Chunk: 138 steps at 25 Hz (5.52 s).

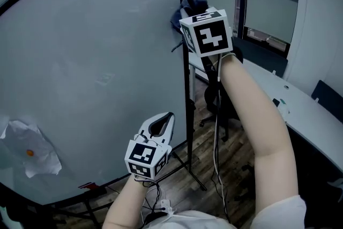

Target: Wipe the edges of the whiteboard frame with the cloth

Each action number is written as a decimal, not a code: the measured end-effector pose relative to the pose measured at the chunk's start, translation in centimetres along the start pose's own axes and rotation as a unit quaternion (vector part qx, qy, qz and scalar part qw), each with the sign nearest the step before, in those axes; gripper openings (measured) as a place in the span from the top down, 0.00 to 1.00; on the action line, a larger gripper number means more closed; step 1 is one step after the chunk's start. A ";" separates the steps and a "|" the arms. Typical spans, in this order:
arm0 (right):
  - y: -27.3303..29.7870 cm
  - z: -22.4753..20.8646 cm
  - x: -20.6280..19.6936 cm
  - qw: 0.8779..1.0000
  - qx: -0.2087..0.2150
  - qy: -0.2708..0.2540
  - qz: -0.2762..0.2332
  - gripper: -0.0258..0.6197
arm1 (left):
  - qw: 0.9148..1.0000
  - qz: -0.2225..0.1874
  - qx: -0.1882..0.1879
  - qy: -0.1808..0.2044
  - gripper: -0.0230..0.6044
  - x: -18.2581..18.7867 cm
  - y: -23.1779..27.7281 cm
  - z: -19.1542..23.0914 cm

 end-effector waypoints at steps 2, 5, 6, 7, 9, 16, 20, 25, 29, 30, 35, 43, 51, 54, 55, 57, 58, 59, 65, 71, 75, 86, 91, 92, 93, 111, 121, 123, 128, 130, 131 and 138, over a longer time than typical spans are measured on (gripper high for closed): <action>-0.2 0.5 -1.4 1.000 -0.006 -0.003 0.004 0.84 | 1.000 0.004 -0.003 -0.002 0.93 -0.4 -0.2 -0.4; -0.7 1.1 -3.6 1.000 -0.008 0.014 0.013 0.84 | 1.000 0.006 -0.003 -0.009 0.93 -1.0 -0.3 -0.6; -0.8 1.4 -4.4 1.000 -0.008 0.022 0.017 0.84 | 1.000 0.006 -0.002 -0.013 0.93 -1.3 -0.3 -0.7; -0.9 1.7 -5.1 0.999 -0.007 0.026 0.022 0.84 | 1.000 0.006 -0.001 -0.017 0.93 -1.6 -0.3 -0.8; -1.2 2.6 -6.6 0.999 -0.003 0.030 0.034 0.84 | 1.000 0.007 -0.002 -0.025 0.93 -2.3 -0.3 -1.1; -2.2 4.6 -12.2 0.996 0.019 0.044 0.071 0.84 | 0.998 0.029 -0.007 -0.049 0.93 -5.1 -0.7 -2.5; -2.7 5.6 -14.9 0.994 0.027 0.056 0.090 0.84 | 0.997 0.041 -0.002 -0.065 0.93 -6.5 -0.7 -2.5; -3.4 7.3 -18.6 0.989 0.039 0.069 0.125 0.84 | 0.995 0.053 0.004 -0.084 0.93 -8.2 -0.8 -2.8; -3.9 8.7 -22.4 0.981 0.056 0.087 0.162 0.84 | 0.993 0.068 0.004 -0.097 0.93 -9.8 -1.0 -3.1; -4.0 8.9 -23.2 0.980 0.058 0.090 0.168 0.84 | 0.993 0.071 0.003 -0.099 0.93 -10.1 -1.0 -3.2; -4.4 10.1 -25.9 0.975 0.064 0.093 0.189 0.84 | 0.990 0.083 0.005 -0.111 0.93 -11.9 -1.0 -3.2; -4.8 12.1 -31.6 0.960 0.084 0.115 0.242 0.84 | 0.987 0.116 -0.001 -0.115 0.93 -15.2 -0.5 -3.3; -5.5 14.8 -34.9 0.964 0.074 0.097 0.235 0.84 | 0.977 0.150 0.009 -0.149 0.93 -19.3 -1.1 -2.4; -5.8 15.3 -37.3 0.959 0.071 0.105 0.253 0.84 | 0.973 0.167 0.011 -0.160 0.93 -21.2 -1.1 -2.3; -5.9 15.5 -38.2 0.958 0.070 0.108 0.258 0.84 | 0.971 0.172 0.013 -0.164 0.93 -21.8 -1.2 -2.3; -6.1 16.1 -39.9 0.953 0.072 0.113 0.272 0.84 | 0.967 0.183 0.015 -0.175 0.93 -23.1 -1.4 -2.2; -6.2 16.5 -40.9 0.949 0.074 0.117 0.282 0.84 | 0.965 0.189 0.016 -0.181 0.93 -23.8 -1.6 -2.2; -6.3 16.9 -41.9 0.945 0.077 0.121 0.293 0.84 | 0.963 0.195 0.018 -0.186 0.93 -24.5 -1.8 -2.3; -7.0 19.4 -47.9 0.921 0.090 0.136 0.353 0.84 | 0.949 0.236 0.025 -0.205 0.93 -28.5 -2.8 -2.7; -7.3 21.5 -52.5 0.903 0.101 0.146 0.391 0.84 | 0.938 0.257 0.036 -0.228 0.93 -31.8 -4.0 -3.0; -7.6 22.3 -55.1 0.892 0.104 0.152 0.414 0.84 | 0.931 0.270 0.047 -0.241 0.93 -33.7 -4.2 -3.1; -7.9 24.6 -57.6 0.876 0.083 0.165 0.445 0.84 | 0.910 0.282 0.104 -0.287 0.93 -35.8 -7.0 -2.2; -7.9 25.8 -56.9 0.876 0.080 0.156 0.448 0.84 | 0.908 0.278 0.127 -0.286 0.93 -35.4 -8.2 -1.4; -8.1 26.4 -56.7 0.876 0.085 0.157 0.448 0.84 | 0.908 0.278 0.131 -0.285 0.93 -35.4 -8.6 -1.2; -8.2 27.4 -56.1 0.876 0.090 0.154 0.448 0.84 | 0.908 0.277 0.135 -0.285 0.93 -35.5 -9.4 -1.0; -9.6 38.9 -50.7 0.865 0.152 0.130 0.461 0.84 | 0.894 0.271 0.214 -0.287 0.93 -34.5 -20.7 2.8; -11.0 49.6 -45.5 0.857 0.187 0.123 0.464 0.84 | 0.882 0.257 0.260 -0.298 0.93 -33.3 -30.9 6.9; -11.4 51.6 -44.7 0.859 0.186 0.114 0.464 0.84 | 0.878 0.255 0.269 -0.303 0.93 -33.4 -32.9 7.4; -11.6 55.9 -42.7 0.861 0.191 0.105 0.460 0.84 | 0.868 0.258 0.289 -0.311 0.93 -33.6 -37.7 9.1; -11.8 58.0 -41.7 0.858 0.203 0.102 0.460 0.84 | 0.865 0.256 0.295 -0.315 0.93 -33.4 -39.3 9.7; -11.9 59.1 -41.1 0.856 0.211 0.101 0.461 0.84 | 0.864 0.255 0.297 -0.316 0.93 -33.2 -40.1 10.1; -12.9 66.0 -37.5 0.853 0.237 0.093 0.456 0.84 | 0.862 0.247 0.312 -0.314 0.93 -32.5 -46.7 12.1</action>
Point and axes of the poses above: the fingertips, and each gripper's own axes: y forward along the fingers, z to its left, x out of its top, the point moved 9 cm from there along -y, backward along the fingers, and after that the axes turned 3 degrees about x, right-handed, at the moved point
